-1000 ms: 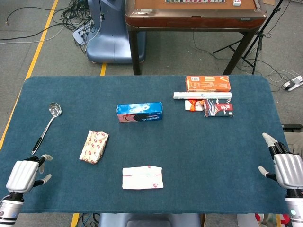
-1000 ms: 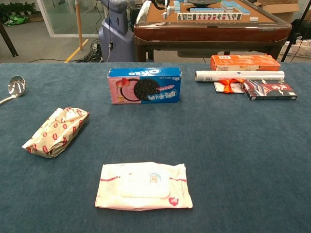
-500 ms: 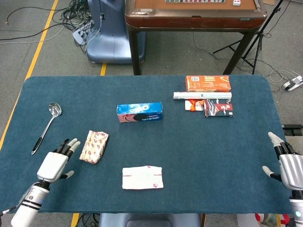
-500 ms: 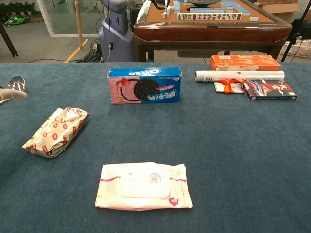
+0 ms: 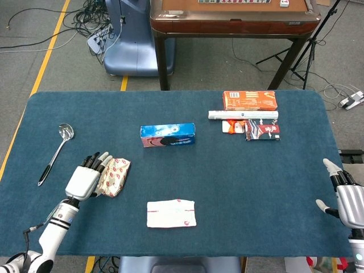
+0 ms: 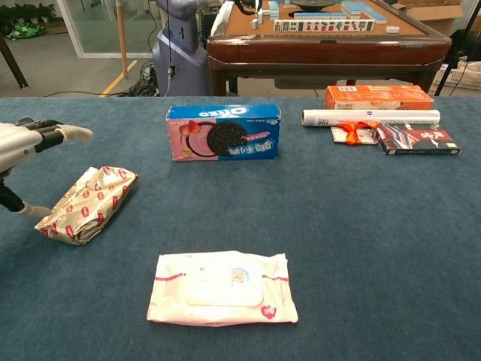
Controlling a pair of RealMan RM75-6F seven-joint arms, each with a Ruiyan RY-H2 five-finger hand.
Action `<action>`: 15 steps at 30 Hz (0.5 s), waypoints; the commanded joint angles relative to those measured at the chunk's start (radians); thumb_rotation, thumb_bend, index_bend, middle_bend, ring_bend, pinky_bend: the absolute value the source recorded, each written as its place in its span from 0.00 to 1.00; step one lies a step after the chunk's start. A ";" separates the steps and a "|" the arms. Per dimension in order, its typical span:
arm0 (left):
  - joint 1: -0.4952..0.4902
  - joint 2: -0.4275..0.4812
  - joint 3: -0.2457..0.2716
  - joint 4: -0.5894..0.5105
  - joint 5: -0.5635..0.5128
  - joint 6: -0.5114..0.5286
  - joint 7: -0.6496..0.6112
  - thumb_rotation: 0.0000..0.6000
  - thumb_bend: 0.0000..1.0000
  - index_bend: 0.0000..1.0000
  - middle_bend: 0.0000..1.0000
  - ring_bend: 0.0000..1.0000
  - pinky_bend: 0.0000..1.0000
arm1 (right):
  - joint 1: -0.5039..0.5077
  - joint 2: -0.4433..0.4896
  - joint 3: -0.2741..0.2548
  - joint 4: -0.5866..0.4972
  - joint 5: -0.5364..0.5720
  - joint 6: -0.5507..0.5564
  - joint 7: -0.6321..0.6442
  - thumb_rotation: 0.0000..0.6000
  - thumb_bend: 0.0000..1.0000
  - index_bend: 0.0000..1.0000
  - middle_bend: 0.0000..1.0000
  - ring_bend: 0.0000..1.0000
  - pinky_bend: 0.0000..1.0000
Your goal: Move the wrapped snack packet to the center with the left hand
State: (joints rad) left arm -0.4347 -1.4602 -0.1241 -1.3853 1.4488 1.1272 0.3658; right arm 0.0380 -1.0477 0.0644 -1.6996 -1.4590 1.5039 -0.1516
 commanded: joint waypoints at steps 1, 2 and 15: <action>-0.021 -0.021 -0.012 0.032 -0.014 -0.002 0.016 1.00 0.00 0.00 0.00 0.00 0.11 | 0.000 0.000 0.000 0.000 0.000 0.000 0.001 1.00 0.00 0.00 0.19 0.23 0.64; -0.025 -0.024 -0.013 0.038 -0.019 -0.007 0.022 1.00 0.00 0.00 0.00 0.00 0.11 | 0.000 0.000 0.001 0.000 0.000 -0.001 0.001 1.00 0.00 0.00 0.19 0.23 0.64; -0.078 -0.097 -0.007 0.147 -0.052 -0.022 0.153 1.00 0.00 0.00 0.00 0.00 0.11 | 0.001 0.000 0.002 0.005 0.001 -0.005 0.004 1.00 0.00 0.00 0.19 0.23 0.64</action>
State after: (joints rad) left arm -0.5077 -1.5524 -0.1329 -1.2430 1.4005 1.1096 0.5136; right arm 0.0390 -1.0478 0.0659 -1.6952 -1.4578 1.4988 -0.1479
